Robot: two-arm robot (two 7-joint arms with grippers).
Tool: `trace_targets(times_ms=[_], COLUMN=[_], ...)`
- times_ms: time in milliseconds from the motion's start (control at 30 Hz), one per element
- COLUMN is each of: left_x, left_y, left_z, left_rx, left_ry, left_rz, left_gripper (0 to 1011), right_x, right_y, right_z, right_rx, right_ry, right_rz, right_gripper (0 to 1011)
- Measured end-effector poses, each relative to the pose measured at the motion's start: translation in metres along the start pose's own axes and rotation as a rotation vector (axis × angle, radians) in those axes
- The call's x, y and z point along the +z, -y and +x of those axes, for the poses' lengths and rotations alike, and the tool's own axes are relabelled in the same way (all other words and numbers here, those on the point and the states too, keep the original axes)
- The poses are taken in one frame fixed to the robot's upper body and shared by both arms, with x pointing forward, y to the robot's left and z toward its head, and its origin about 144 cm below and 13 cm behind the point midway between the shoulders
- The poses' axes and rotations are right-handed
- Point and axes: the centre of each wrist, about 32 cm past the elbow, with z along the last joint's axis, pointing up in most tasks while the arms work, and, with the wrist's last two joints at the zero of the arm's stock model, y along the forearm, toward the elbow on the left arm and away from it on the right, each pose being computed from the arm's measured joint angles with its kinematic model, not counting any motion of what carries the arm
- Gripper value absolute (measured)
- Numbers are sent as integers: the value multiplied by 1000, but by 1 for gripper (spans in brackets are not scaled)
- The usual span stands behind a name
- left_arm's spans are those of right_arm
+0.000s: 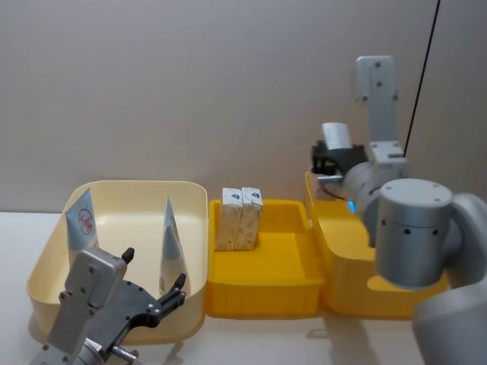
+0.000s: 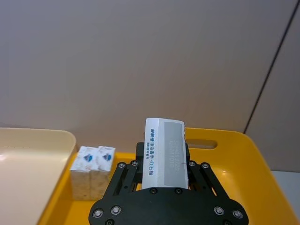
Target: Bimanual collaborative sorting of washing and personal care products
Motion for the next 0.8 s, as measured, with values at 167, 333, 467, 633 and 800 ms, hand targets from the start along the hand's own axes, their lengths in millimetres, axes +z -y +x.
trace_targets(times_ms=[167, 333, 467, 633, 800], left_x=[0, 0, 0, 0, 0], left_y=[0, 0, 0, 0, 0], left_z=[0, 0, 0, 0, 0], left_rx=[0, 0, 0, 0, 0], left_ry=[0, 0, 0, 0, 0], left_rz=[0, 0, 0, 0, 0], left_gripper=[1003, 1003, 1003, 1002, 1003], right_x=[5, 4, 1, -5, -8], right_y=[3, 3, 1, -9, -20], right_z=[13, 25, 34, 42, 47], right_rx=[-74, -139, -180, -224, -242], right_ry=[29, 52, 66, 79, 82], right_rz=[6, -15, -45, -96, -128], right_gripper=[395, 395, 395, 395, 395])
